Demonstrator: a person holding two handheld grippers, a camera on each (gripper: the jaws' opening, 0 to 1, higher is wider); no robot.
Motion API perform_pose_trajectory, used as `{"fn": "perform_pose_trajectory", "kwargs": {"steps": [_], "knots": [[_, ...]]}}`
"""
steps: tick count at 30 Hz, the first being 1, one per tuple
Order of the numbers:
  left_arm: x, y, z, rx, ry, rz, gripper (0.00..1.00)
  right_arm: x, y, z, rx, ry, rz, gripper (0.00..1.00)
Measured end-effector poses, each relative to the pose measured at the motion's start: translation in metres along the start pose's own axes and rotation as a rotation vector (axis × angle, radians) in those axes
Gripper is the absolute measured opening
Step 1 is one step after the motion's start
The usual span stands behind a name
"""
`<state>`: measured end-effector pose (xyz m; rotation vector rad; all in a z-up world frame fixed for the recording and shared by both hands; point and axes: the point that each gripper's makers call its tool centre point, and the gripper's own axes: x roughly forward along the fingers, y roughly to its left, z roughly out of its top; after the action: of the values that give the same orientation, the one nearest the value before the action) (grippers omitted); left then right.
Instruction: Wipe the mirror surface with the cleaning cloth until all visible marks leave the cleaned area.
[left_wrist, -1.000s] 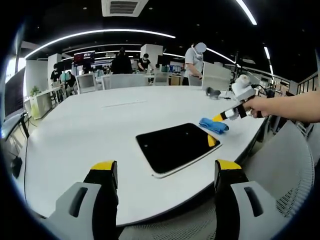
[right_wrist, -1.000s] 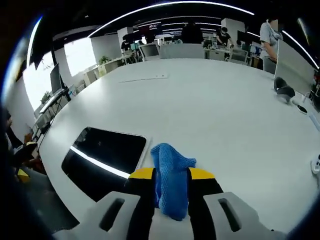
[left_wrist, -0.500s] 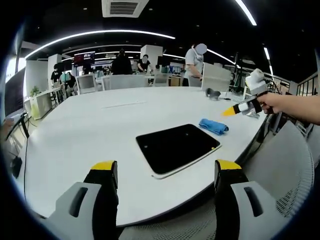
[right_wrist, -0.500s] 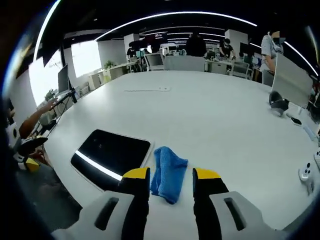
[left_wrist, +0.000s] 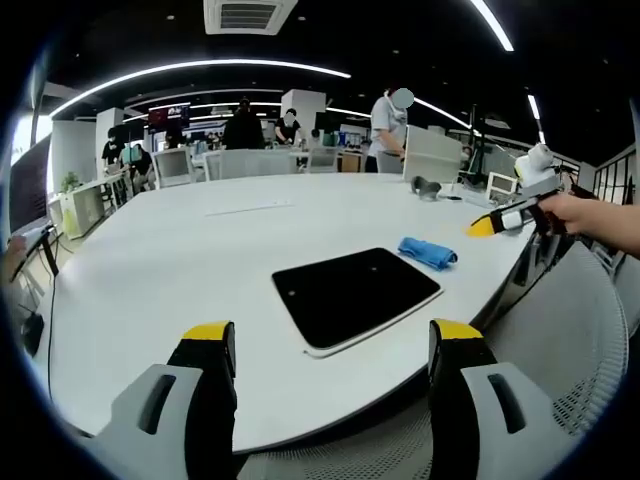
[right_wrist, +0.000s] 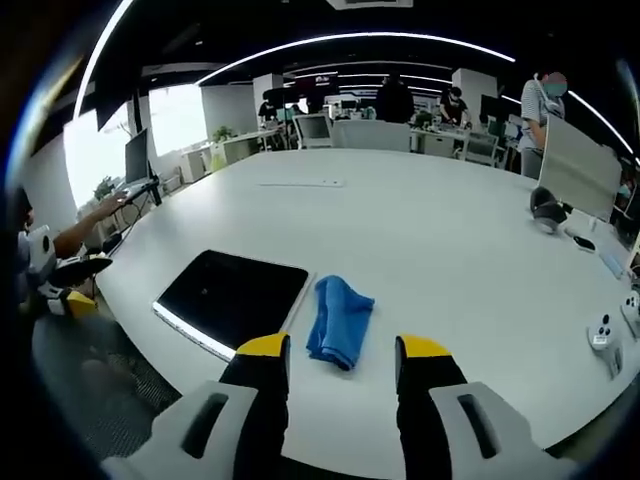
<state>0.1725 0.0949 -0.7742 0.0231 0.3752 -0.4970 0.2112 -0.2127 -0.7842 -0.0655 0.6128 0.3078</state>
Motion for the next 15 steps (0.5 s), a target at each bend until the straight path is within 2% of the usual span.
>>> {"fn": "perform_pose_trajectory", "kwargs": {"steps": [7, 12, 15], "knots": [[0.0, 0.0, 0.0, 0.0, 0.002, 0.0, 0.77, -0.008, 0.007, 0.0, -0.029, -0.042, 0.004, 0.42], [0.0, 0.001, 0.0, 0.0, 0.002, 0.0, 0.78, -0.014, 0.011, 0.0, -0.015, -0.071, 0.009, 0.46], [0.0, 0.0, 0.0, 0.001, 0.002, -0.001, 0.78, -0.015, 0.016, -0.004, -0.015, -0.081, 0.012, 0.53]]}}
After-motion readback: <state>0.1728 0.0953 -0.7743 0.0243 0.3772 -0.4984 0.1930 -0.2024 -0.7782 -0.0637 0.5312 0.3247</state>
